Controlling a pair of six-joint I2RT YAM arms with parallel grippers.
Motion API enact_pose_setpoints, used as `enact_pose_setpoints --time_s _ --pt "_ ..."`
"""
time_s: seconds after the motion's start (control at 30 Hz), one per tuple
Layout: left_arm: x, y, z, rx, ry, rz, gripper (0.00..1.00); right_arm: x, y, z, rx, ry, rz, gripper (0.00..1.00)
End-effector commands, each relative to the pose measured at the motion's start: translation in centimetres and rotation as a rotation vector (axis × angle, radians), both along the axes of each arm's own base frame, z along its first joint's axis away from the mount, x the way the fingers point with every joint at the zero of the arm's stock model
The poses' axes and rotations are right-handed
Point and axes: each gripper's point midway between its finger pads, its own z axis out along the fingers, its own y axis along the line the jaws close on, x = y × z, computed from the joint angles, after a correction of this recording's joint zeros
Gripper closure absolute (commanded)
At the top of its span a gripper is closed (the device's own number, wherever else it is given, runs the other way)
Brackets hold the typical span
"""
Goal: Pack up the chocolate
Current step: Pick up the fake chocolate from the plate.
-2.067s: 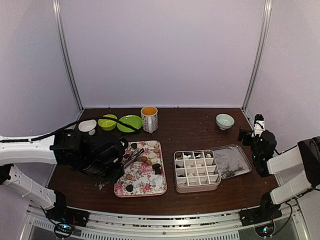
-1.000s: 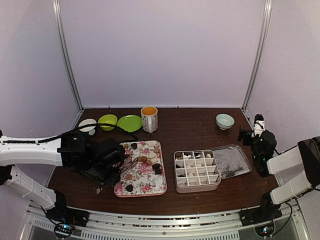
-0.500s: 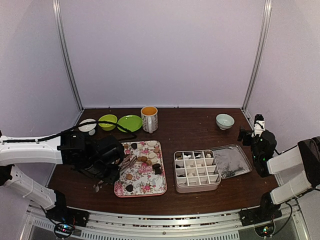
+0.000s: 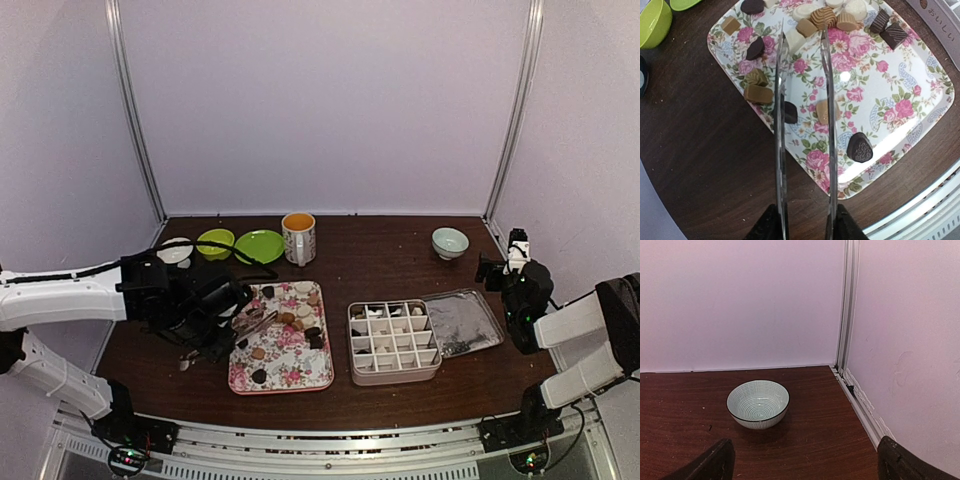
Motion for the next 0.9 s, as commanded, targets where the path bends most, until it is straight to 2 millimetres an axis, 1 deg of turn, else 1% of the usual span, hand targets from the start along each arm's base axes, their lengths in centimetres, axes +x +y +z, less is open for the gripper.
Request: enact_pose_setpoints --time_s 0.0,0.1,0.27,0.33,0.57,0.87 --pt "1.4 -1.4 1.6 0.016 -0.059 -0.143 0.64 0.3 -0.2 0.5 0.002 -0.011 -0.006 0.0" --pt "1.8 -1.4 1.4 0.05 -0.055 -0.189 0.64 0.3 -0.2 0.4 0.002 -0.01 -0.006 0.0" --pt "3.3 -0.3 0.9 0.083 -0.046 -0.176 0.63 0.3 -0.1 0.5 0.002 -0.012 -0.006 0.0" --pt "3.6 -0.2 0.8 0.088 -0.045 -0.18 0.63 0.3 -0.2 0.5 0.002 -0.012 -0.007 0.0" --pt "4.3 0.1 0.7 0.097 -0.054 -0.204 0.63 0.3 -0.2 0.5 0.002 -0.011 -0.006 0.0" --pt "4.7 0.7 0.4 0.076 -0.046 -0.216 0.61 0.3 -0.2 0.5 0.001 -0.012 -0.007 0.0"
